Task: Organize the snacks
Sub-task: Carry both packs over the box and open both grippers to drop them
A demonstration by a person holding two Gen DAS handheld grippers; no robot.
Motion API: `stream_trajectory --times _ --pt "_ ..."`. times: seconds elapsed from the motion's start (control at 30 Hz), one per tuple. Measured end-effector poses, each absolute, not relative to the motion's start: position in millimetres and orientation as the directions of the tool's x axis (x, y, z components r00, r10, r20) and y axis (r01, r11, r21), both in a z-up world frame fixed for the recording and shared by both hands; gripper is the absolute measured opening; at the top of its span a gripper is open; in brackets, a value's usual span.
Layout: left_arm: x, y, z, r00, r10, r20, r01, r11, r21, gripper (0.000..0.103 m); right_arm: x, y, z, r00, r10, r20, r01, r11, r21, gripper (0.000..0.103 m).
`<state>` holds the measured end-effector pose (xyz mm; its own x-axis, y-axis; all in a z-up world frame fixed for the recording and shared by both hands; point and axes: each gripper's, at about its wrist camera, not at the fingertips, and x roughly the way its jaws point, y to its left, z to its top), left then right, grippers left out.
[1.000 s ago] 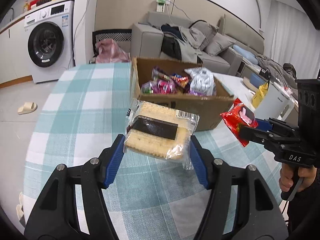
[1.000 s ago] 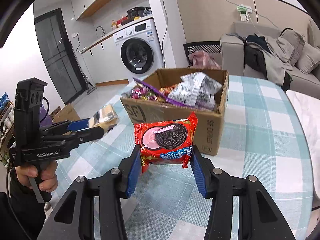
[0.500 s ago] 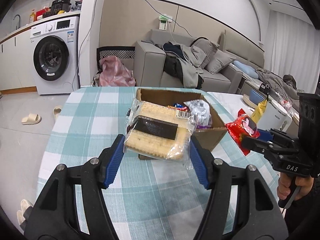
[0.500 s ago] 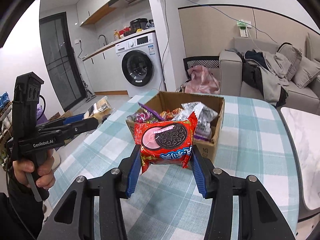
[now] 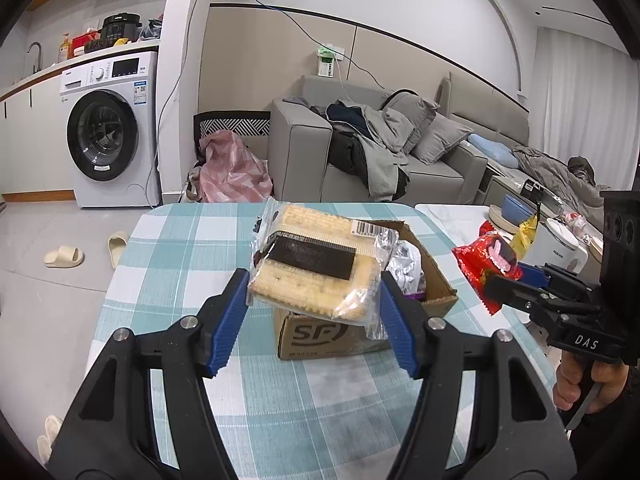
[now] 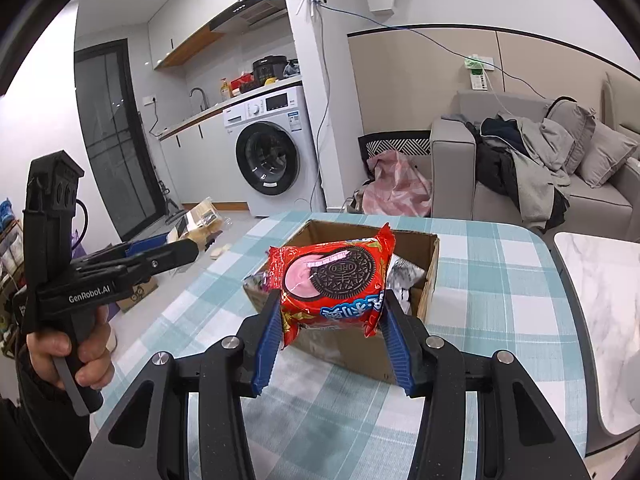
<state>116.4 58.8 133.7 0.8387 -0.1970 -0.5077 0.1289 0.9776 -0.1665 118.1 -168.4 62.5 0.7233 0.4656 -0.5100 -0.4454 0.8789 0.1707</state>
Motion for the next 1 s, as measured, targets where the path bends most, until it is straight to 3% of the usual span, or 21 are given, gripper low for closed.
stream_trajectory --times 0.43,1.0 --pt "167 51 121 0.823 -0.195 -0.534 0.126 0.979 -0.162 0.061 158 -176 55 0.755 0.411 -0.511 -0.356 0.911 0.206 0.048" --pt "242 34 78 0.794 -0.203 -0.573 0.136 0.978 -0.159 0.061 212 -143 25 0.715 0.418 -0.561 -0.376 0.906 0.196 0.048"
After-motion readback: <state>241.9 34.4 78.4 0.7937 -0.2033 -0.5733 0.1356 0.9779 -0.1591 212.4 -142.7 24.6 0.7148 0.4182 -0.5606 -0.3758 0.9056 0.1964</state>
